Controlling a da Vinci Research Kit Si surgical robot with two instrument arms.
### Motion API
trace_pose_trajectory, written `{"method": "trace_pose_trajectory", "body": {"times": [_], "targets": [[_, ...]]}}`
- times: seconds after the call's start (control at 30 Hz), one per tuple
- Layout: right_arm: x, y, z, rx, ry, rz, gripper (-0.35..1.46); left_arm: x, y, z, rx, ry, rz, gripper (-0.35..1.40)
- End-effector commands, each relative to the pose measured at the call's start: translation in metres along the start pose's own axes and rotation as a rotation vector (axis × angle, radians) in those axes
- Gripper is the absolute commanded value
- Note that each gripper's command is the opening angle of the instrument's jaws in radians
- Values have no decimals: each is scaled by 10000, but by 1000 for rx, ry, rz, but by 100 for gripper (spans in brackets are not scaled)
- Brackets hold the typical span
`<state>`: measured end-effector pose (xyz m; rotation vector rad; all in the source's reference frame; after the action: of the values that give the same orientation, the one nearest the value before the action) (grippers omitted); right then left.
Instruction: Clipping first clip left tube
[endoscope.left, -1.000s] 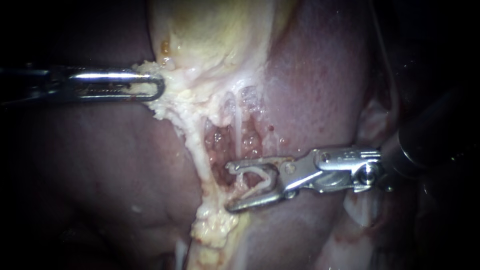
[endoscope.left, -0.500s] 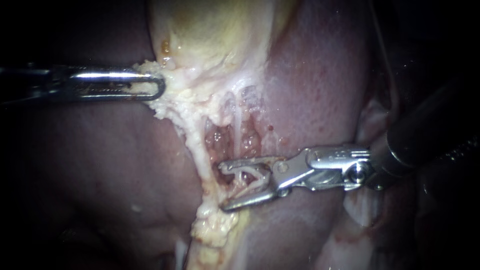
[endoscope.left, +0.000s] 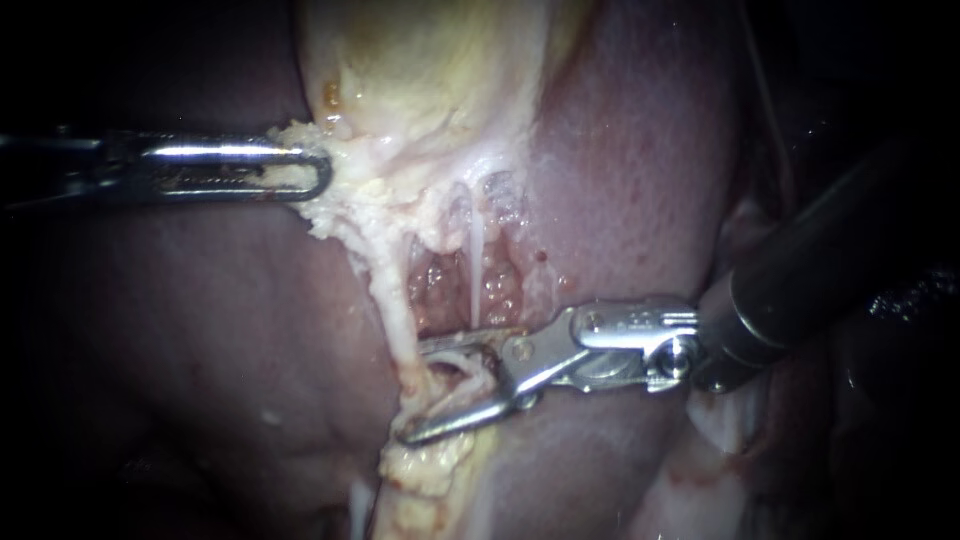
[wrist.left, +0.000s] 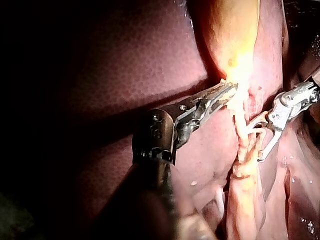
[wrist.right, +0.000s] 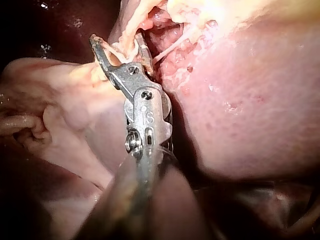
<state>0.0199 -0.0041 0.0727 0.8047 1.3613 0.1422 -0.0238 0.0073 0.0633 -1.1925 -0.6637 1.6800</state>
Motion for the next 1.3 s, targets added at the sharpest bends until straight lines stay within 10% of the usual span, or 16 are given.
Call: {"method": "trace_pose_trajectory", "body": {"times": [0.03,0.63,1.07,1.3], "targets": [[1,1,3,6,-3,-2,45,0,0,0,0,0,0,-35],[4,5,34,32,23,25,45,-1,-1,5,0,0,1,-35],[24,-36,49,60,21,24,44,-1,-5,4,-2,-1,2,-35],[36,-38,46,63,22,83,37,-1,-5,4,-2,-1,2,-35]]}}
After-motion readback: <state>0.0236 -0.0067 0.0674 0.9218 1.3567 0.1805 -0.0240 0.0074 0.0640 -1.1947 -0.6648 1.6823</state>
